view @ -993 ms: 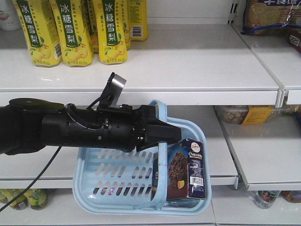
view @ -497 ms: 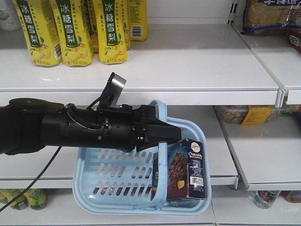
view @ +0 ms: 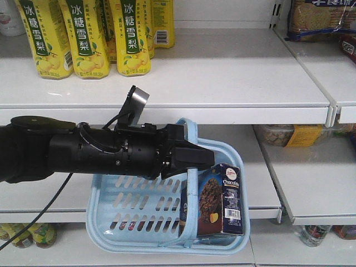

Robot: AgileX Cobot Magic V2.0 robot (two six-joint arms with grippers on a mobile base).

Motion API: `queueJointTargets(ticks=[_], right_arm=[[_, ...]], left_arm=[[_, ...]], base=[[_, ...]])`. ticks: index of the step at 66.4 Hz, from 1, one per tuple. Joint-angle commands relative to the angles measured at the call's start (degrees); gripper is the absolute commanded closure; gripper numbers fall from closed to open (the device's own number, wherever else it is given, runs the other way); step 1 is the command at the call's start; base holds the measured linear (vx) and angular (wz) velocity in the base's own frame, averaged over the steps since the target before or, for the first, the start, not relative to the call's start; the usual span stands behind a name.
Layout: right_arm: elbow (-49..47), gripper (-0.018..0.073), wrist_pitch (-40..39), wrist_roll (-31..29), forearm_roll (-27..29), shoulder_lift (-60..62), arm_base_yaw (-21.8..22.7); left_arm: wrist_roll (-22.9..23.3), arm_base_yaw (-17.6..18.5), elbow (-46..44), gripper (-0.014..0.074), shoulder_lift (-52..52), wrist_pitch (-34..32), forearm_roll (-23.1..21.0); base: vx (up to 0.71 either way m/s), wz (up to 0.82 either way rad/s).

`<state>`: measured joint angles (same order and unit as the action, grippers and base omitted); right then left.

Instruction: Left arm holds basket, right arm returns cookies

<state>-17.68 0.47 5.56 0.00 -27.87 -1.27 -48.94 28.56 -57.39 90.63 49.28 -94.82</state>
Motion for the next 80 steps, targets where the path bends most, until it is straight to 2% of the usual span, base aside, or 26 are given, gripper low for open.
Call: queueJointTargets(ticks=[1, 15, 21, 28, 49, 63, 80], right_arm=[[-2.0, 0.0314, -4.5, 0.4, 0.0, -0.6, 0.2], [-2.0, 0.016, -4.3, 0.6, 0.0, -0.6, 0.1], [-2.0, 0.0138, -3.7, 0.9, 0.0, -0.6, -1.0], [-2.5, 0.0137, -1.8, 1.1, 0.9, -2.0, -4.4], [-12.7, 0.0137, 8.9, 3.4, 13.4, -15.4, -15.4], [-18.9, 0.0133, 17.9, 3.1, 18.6, -25.3, -19.3], [-21.6, 0.0127, 22.7, -7.4, 29.4, -31.3, -19.3]], left_arm=[[-0.7, 0.2, -2.1, 0.0603, -2.7, 2.4, -6.6], [-0.7, 0.2, -2.1, 0.0603, -2.7, 2.4, -6.6], [-0.7, 0.2, -2.1, 0.0603, -2.7, 2.4, -6.6], [-0.7, 0.2, -2.1, 0.0603, -2.7, 2.4, -6.6], [-0.7, 0.2, -2.1, 0.0603, -2.7, 2.4, -6.6], [-0.7, 0.2, -2.1, 0.0603, -2.7, 2.4, -6.6], [-0.7, 0.2, -2.1, 0.0603, -2.7, 2.4, -6.6]], base=[[0.0, 0.0], [0.0, 0.0], [0.0, 0.0], [0.0, 0.0], [0.0, 0.0], [0.0, 0.0], [0.0, 0.0]])
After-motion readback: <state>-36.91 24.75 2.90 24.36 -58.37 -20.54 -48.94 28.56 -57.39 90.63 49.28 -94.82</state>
